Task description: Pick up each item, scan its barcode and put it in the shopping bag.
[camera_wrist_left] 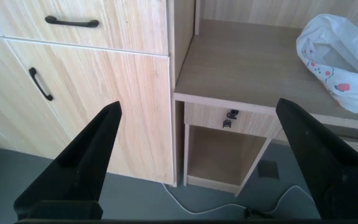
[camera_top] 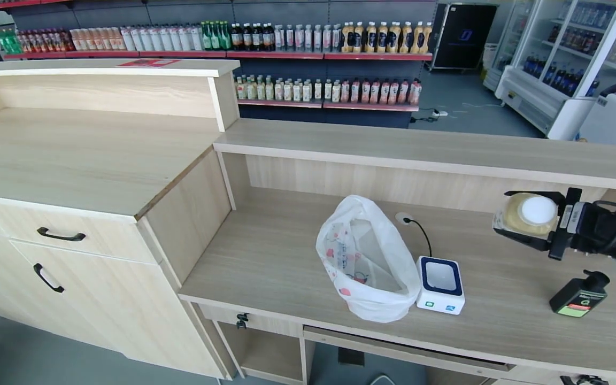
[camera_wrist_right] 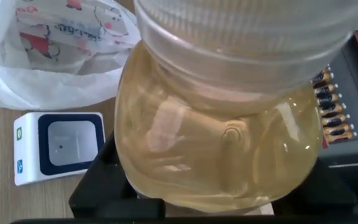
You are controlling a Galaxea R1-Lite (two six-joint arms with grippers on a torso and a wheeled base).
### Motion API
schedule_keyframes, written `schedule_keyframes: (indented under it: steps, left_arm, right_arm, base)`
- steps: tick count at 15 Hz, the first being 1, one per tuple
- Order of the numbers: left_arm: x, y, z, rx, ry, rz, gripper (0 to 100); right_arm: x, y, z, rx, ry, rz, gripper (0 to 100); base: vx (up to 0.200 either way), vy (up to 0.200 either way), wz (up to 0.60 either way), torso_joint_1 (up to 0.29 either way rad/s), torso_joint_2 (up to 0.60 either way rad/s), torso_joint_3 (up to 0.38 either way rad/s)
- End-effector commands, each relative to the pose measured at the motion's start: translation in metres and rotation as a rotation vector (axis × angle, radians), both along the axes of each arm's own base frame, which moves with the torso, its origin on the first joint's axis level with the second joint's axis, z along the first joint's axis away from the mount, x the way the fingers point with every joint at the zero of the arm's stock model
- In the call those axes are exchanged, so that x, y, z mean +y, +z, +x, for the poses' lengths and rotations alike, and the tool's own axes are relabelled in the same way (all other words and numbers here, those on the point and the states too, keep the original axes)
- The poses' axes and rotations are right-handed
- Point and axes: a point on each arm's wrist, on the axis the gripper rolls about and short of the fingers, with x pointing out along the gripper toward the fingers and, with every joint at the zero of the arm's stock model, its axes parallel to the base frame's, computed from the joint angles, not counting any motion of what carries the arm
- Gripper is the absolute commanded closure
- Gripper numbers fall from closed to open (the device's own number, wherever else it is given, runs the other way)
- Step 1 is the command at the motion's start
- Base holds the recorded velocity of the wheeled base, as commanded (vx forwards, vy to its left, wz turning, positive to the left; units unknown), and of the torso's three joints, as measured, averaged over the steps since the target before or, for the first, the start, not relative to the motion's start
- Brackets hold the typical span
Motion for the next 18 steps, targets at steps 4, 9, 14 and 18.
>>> schedule_keyframes:
  steps: [4,9,14,18]
  left_arm:
    - [0.0,0.0,0.0,0.002,0.001,0.0,0]
    - [0.0,0.0,0.0,0.002,0.001,0.0,0]
    - [0.0,0.0,0.0,0.002,0.001,0.0,0]
    - [0.0,0.0,0.0,0.002,0.001,0.0,0]
  right_arm:
    - [-0.004,-0.032,0.015,0.006,0.085,-0.03,100]
    - [-0.007,-0.051,0.017,0.01,0.098,-0.064,100]
    - [-0.008,-0.067,0.021,0.002,0.121,-0.102,100]
    - [-0.009,-0.076,0.024,0.0,0.133,-0.112,100]
  base:
    - [0.0,0.0,0.0,0.0,0.0,0.0]
    - [0.0,0.0,0.0,0.0,0.0,0.0]
    - [0.0,0.0,0.0,0.0,0.0,0.0]
    - [0.0,0.0,0.0,0.0,0.0,0.0]
